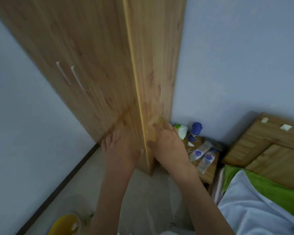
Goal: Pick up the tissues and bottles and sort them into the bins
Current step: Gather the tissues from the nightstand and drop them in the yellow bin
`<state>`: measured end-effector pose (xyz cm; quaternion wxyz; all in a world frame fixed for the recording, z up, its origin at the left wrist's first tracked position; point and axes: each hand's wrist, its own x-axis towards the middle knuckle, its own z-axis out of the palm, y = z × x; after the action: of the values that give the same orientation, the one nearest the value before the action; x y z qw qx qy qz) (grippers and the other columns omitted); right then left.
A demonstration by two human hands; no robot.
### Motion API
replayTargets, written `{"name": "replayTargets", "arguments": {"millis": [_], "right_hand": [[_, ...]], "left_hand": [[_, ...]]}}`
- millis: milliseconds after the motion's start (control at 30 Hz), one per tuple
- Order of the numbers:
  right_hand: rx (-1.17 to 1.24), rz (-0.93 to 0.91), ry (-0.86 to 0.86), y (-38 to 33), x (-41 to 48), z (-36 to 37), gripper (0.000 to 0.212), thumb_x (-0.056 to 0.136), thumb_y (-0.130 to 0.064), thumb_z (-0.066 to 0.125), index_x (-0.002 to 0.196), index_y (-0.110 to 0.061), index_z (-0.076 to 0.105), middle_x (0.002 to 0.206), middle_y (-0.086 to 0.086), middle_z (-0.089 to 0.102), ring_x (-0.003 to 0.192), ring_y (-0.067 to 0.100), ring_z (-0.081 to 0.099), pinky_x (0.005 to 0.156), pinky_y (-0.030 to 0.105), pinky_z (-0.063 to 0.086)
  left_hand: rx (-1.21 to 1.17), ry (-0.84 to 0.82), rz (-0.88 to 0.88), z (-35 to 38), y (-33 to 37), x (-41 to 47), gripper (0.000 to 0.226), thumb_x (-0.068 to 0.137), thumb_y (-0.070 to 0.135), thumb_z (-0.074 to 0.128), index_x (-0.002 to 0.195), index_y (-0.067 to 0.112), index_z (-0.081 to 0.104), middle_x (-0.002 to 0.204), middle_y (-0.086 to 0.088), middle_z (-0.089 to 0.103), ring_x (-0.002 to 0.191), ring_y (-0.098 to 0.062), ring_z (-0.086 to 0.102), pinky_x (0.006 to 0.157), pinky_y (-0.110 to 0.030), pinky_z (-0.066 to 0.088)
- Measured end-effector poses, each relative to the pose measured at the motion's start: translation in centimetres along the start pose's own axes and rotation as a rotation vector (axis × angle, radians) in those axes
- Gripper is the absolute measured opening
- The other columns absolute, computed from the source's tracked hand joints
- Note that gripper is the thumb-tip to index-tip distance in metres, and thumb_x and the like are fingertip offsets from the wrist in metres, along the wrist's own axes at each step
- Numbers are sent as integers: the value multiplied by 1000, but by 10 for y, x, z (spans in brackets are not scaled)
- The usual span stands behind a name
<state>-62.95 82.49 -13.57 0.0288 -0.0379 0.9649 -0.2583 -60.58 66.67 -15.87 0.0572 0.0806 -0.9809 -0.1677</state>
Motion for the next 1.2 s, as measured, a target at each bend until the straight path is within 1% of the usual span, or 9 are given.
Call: {"name": "replayTargets", "arguments": {"millis": [133, 200, 267, 467, 633, 833, 967, 1067, 1200], "right_hand": [[15, 134, 58, 61, 16, -21, 30, 83, -37, 70, 108, -23, 61, 114, 3, 53, 113, 33, 53, 91, 48, 53], [18, 194, 92, 91, 19, -35, 37, 86, -34, 72, 120, -22, 63, 122, 5, 53, 117, 33, 52, 97, 48, 51], [13, 262, 136, 122, 18, -47, 46, 90, -33, 72, 132, -21, 60, 130, 8, 53, 121, 34, 50, 100, 47, 49], [48, 471, 207, 186, 8, -60, 47, 88, -32, 75, 131, -18, 63, 125, 9, 57, 119, 38, 55, 99, 49, 50], [64, 565, 235, 208, 12, -54, 53, 89, -27, 75, 138, -15, 61, 135, 12, 56, 125, 38, 53, 101, 47, 48], [91, 693, 251, 229, 38, -35, 51, 91, -28, 75, 138, -17, 60, 130, 11, 57, 122, 37, 54, 98, 45, 49], [63, 730, 265, 240, 60, -13, 51, 90, -28, 75, 138, -16, 62, 125, 13, 60, 118, 38, 57, 98, 43, 48], [66, 726, 226, 243, 79, 14, 51, 87, -21, 76, 136, -13, 64, 121, 15, 62, 112, 39, 60, 96, 44, 47], [88, 700, 184, 254, 100, 51, 61, 87, -27, 69, 146, -21, 54, 136, 8, 58, 119, 35, 58, 101, 44, 49]], "left_hand": [[-41, -64, 117, 30, 71, 26, 71, 79, 54, 80, 143, 38, 54, 155, 0, 45, 142, -29, 41, 120, -49, 27], [-46, -124, 167, 46, 99, 35, 71, 80, 53, 80, 144, 36, 54, 157, -1, 42, 145, -30, 37, 121, -47, 25], [-79, -176, 219, 60, 120, 43, 75, 80, 53, 81, 147, 34, 53, 156, -2, 44, 144, -30, 39, 120, -50, 29], [-65, -248, 349, 89, 159, 61, 77, 83, 51, 80, 151, 33, 50, 159, 0, 42, 147, -26, 37, 121, -47, 28], [-94, -286, 436, 114, 171, 87, 77, 84, 51, 81, 152, 30, 51, 160, 1, 41, 147, -24, 36, 120, -45, 32], [-110, -329, 499, 152, 172, 131, 75, 81, 47, 85, 147, 26, 57, 156, -1, 47, 142, -25, 40, 116, -45, 38], [-149, -344, 501, 179, 161, 159, 73, 82, 43, 85, 147, 25, 57, 156, -3, 47, 142, -26, 40, 115, -45, 38], [-124, -375, 499, 204, 149, 179, 73, 82, 45, 85, 147, 25, 57, 156, -3, 48, 140, -25, 42, 112, -43, 38], [-144, -388, 474, 233, 139, 191, 70, 85, 47, 83, 146, 25, 57, 153, -2, 51, 136, -25, 46, 108, -40, 41]]}}
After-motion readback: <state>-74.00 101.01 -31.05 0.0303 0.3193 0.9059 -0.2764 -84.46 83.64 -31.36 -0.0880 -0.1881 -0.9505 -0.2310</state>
